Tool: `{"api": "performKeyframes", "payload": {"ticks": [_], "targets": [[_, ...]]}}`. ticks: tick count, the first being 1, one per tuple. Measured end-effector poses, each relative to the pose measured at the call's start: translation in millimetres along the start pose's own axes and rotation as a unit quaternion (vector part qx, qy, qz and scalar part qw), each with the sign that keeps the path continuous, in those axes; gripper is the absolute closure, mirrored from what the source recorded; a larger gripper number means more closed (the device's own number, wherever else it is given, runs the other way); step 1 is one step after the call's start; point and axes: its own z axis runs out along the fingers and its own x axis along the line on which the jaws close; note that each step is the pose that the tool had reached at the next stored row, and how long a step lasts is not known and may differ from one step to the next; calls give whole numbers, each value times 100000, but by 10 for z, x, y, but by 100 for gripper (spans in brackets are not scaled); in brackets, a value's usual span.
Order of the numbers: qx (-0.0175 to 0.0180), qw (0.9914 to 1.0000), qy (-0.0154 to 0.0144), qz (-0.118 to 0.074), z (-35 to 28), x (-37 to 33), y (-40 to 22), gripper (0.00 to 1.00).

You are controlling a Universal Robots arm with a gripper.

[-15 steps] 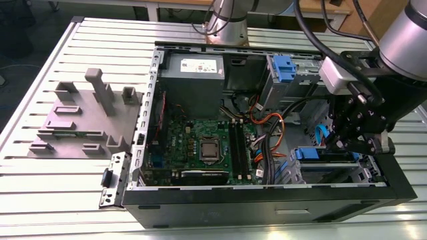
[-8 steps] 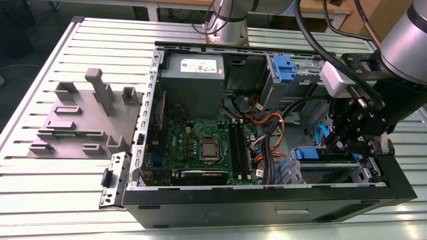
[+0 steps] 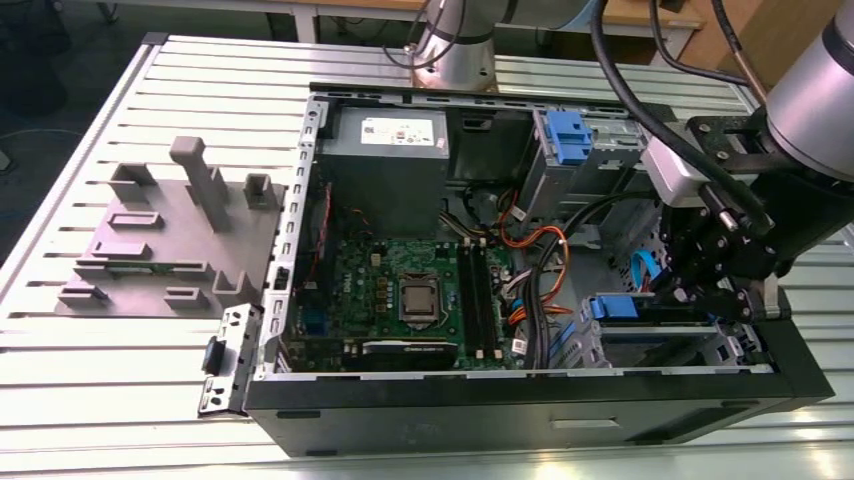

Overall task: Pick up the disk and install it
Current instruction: 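Insert the second disk wire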

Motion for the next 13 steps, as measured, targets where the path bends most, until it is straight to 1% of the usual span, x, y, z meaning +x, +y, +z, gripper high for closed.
{"api": "performKeyframes", "payload": {"ticks": [3,13], "targets": [[2,100000,-85,4,10,1,0,84],[3,100000,-150,5,22,2,-12,84]]}}
